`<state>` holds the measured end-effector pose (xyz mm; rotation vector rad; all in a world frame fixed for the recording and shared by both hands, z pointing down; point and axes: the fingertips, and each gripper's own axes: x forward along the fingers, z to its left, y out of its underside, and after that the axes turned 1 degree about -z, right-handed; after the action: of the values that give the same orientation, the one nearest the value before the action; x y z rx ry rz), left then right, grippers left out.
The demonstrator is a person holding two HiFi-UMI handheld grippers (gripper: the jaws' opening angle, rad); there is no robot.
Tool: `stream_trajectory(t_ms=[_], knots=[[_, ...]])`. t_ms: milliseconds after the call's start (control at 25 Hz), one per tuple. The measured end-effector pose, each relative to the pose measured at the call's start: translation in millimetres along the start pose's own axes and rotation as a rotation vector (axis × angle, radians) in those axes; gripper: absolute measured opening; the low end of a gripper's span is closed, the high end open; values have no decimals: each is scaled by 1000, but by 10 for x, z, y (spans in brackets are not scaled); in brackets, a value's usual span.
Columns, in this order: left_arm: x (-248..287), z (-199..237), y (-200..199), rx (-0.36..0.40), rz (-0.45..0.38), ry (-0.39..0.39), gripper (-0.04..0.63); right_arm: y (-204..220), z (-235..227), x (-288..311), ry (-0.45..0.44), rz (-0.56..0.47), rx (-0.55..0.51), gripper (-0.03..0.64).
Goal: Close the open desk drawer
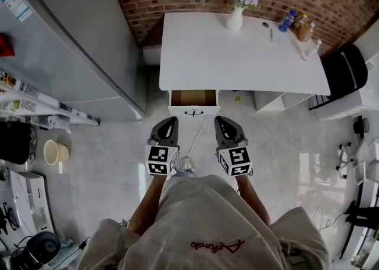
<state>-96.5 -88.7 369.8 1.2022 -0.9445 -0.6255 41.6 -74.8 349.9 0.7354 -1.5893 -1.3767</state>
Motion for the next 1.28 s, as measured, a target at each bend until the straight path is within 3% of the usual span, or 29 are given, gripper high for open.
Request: stream_trajectory(t_ms=[560,840,1280], knots=[[644,649,-278,37,-3,48,12,-266,-234,911,50,-25,-3,18],[756,449,-204,53,20,54,12,-156,-454,814,56,-23,19,18],[779,55,-164,43,23,17,12,-84,-623,650,-17,-16,9,18]])
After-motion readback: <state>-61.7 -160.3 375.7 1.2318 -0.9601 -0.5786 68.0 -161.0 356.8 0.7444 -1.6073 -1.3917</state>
